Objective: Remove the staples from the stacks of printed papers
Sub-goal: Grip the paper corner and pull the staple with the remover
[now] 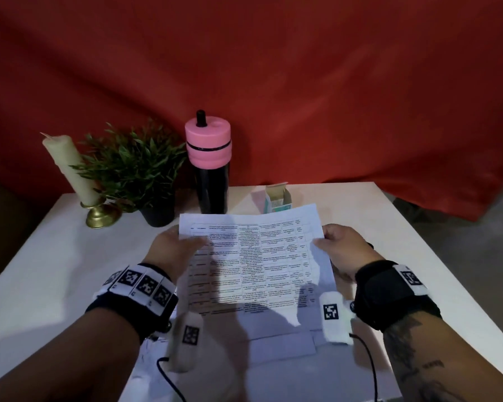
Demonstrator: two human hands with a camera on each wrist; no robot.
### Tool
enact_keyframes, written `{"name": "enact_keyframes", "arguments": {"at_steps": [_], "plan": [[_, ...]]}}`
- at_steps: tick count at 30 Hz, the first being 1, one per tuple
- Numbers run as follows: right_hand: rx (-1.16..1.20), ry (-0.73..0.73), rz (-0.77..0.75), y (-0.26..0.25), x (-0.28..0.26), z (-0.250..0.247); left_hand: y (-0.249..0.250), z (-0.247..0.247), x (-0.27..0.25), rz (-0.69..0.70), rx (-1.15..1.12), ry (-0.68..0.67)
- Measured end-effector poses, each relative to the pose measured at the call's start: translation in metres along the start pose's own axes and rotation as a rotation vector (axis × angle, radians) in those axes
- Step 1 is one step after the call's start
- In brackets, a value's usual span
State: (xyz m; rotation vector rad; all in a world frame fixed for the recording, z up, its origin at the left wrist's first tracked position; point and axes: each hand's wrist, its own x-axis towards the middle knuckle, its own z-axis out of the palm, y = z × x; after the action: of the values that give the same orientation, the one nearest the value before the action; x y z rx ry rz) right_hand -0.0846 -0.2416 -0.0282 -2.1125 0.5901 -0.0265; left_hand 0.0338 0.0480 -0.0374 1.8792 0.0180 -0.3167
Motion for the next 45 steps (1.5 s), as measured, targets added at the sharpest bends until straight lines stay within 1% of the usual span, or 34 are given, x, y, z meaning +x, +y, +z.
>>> {"name": "enact_keyframes", "arguments": {"at_steps": [1,3,4,5,7,8,9,11,12,15,17,18,20,22,23,24,25,27,29,32,37,45], "plan": [[-0.228,0.077,-0.035,-0.002,0.002,-0.005,-0.001,0.001,-0.001,0.001,-0.014,0.004],[-0.519,0.14,-0.026,-0.003,0.006,-0.014,-0.005,0.003,-0.001,0.012,-0.071,-0.016],[-0.634,0.116,0.01,-0.001,0.006,-0.016,-0.005,0.003,-0.002,0.025,-0.086,-0.028],[-0.729,0.051,0.064,0.003,0.007,-0.017,-0.004,0.003,-0.004,0.036,-0.093,-0.037],[-0.774,-0.083,0.176,0.013,0.007,-0.013,-0.003,0.003,-0.006,0.057,-0.097,-0.026],[-0.763,-0.095,0.224,0.018,0.007,-0.009,-0.003,0.003,-0.007,0.07,-0.106,-0.014],[-0.746,-0.076,0.257,0.022,0.007,-0.007,-0.001,0.003,-0.008,0.082,-0.117,0.007],[-0.692,-0.035,0.297,0.027,0.005,-0.004,0.002,0.002,-0.01,0.098,-0.125,0.054],[-0.657,-0.023,0.294,0.024,0.003,-0.005,0.003,0.001,-0.012,0.099,-0.123,0.074],[-0.553,0.066,0.225,0.0,-0.002,-0.02,0.011,-0.003,-0.019,0.103,-0.119,0.105],[-0.474,0.185,0.133,-0.021,-0.006,-0.032,0.017,-0.003,-0.024,0.133,-0.103,0.097],[-0.37,0.246,0.057,-0.033,-0.008,-0.036,0.02,-0.004,-0.027,0.154,-0.096,0.092],[-0.012,0.305,-0.084,-0.057,-0.011,-0.036,0.029,-0.003,-0.032,0.211,-0.051,0.089],[0.452,0.278,-0.182,-0.085,-0.016,-0.027,0.04,-0.002,-0.037,0.278,0.045,0.098],[0.656,0.245,-0.207,-0.099,-0.018,-0.021,0.047,0.0,-0.041,0.313,0.078,0.092],[0.804,0.218,-0.218,-0.111,-0.02,-0.013,0.054,0.002,-0.045,0.35,0.097,0.081],[0.898,0.195,-0.229,-0.124,-0.023,-0.006,0.061,0.006,-0.05,0.39,0.11,0.069],[0.995,0.192,-0.271,-0.142,-0.028,0.007,0.074,0.012,-0.062,0.47,0.118,0.044],[0.983,0.238,-0.338,-0.152,-0.033,0.019,0.085,0.018,-0.073,0.524,0.098,0.014],[0.887,0.294,-0.415,-0.159,-0.042,0.03,0.092,0.022,-0.082,0.558,0.03,-0.014],[0.872,0.293,-0.441,-0.164,-0.048,0.034,0.096,0.025,-0.09,0.616,0.041,0.012],[0.823,0.353,-0.538,-0.165,-0.051,0.032,0.1,0.028,-0.097,0.66,0.029,0.006]]}}
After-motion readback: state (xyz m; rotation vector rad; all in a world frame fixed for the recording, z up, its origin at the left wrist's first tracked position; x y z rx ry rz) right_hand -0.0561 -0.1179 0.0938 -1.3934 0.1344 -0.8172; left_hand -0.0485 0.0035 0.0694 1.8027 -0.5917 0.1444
